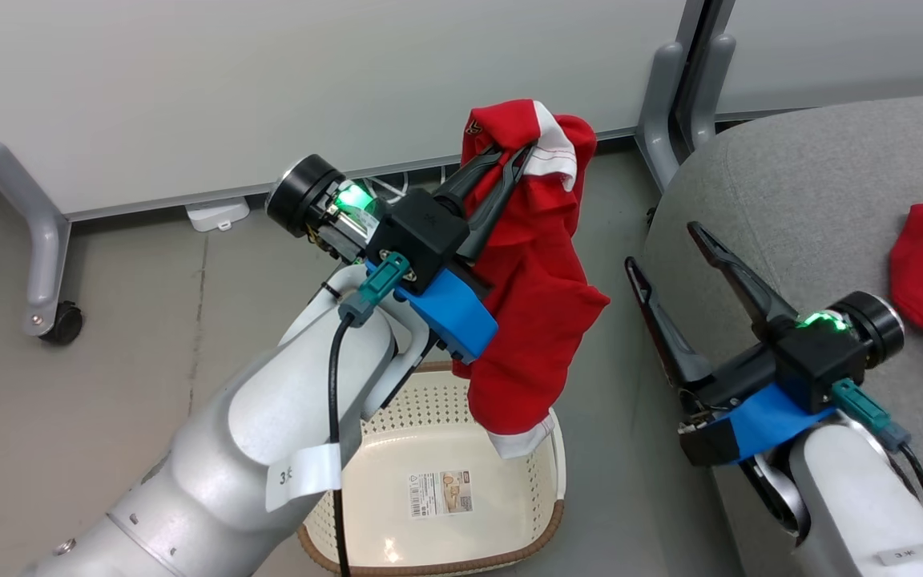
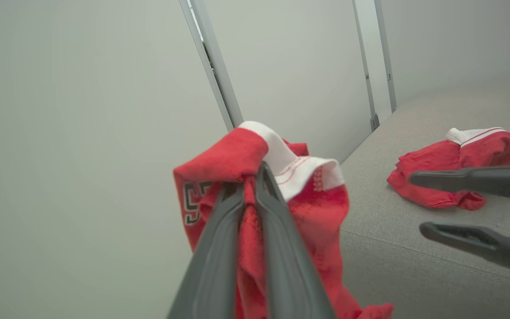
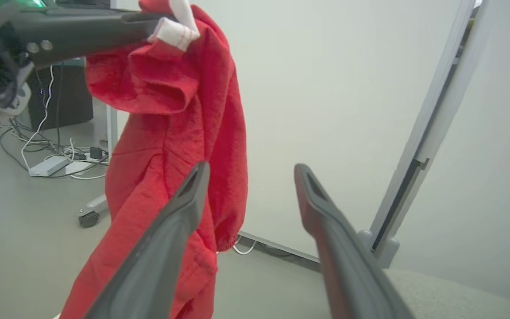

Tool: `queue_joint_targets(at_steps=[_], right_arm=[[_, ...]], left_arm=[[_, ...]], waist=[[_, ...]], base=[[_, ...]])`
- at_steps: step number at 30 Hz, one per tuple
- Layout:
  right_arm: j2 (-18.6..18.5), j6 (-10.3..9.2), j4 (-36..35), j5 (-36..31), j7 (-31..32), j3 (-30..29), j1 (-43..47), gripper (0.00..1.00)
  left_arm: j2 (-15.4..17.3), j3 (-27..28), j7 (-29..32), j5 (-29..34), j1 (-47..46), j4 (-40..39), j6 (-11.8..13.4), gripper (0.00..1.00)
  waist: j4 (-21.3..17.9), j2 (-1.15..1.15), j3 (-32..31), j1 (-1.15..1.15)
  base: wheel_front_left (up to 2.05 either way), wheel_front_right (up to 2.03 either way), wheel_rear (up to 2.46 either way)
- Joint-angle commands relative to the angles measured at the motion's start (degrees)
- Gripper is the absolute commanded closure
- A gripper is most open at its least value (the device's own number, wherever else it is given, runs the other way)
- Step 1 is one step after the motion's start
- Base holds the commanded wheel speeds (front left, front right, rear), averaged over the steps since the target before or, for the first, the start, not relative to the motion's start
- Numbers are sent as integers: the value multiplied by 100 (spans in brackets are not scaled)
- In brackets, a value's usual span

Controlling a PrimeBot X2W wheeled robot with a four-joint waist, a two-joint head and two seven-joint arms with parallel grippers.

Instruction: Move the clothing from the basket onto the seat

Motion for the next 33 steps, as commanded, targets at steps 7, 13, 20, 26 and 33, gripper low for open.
queue_joint_targets(at_steps=[7, 13, 20, 26, 33], right_arm=[[-341, 1, 349, 236, -20, 822, -649, 0], [-534, 1, 747, 415, -20, 1335, -1126, 0], [-616, 1, 1294, 574, -20, 1708, -1550, 0], [-588, 1, 1730, 710, -20, 2057, -1829, 0], [-457, 1, 2105, 949, -20, 2427, -2117, 0]], left_arm=[[-66, -45, -40, -9, -152, -6, 2, 100], [-190, -143, -56, 48, -224, -17, -38, 100], [-311, -249, -72, 95, -274, -20, -90, 100], [-388, -319, -85, 116, -353, -58, -122, 100], [-443, -356, -99, 144, -413, -72, -133, 100]], waist=[[95, 0, 140, 0], [217, 0, 236, 0], [333, 0, 307, 0], [414, 0, 375, 0], [473, 0, 441, 0]], base=[[0, 0, 0], [0, 0, 0], [0, 0, 0], [0, 0, 0], [0, 0, 0]])
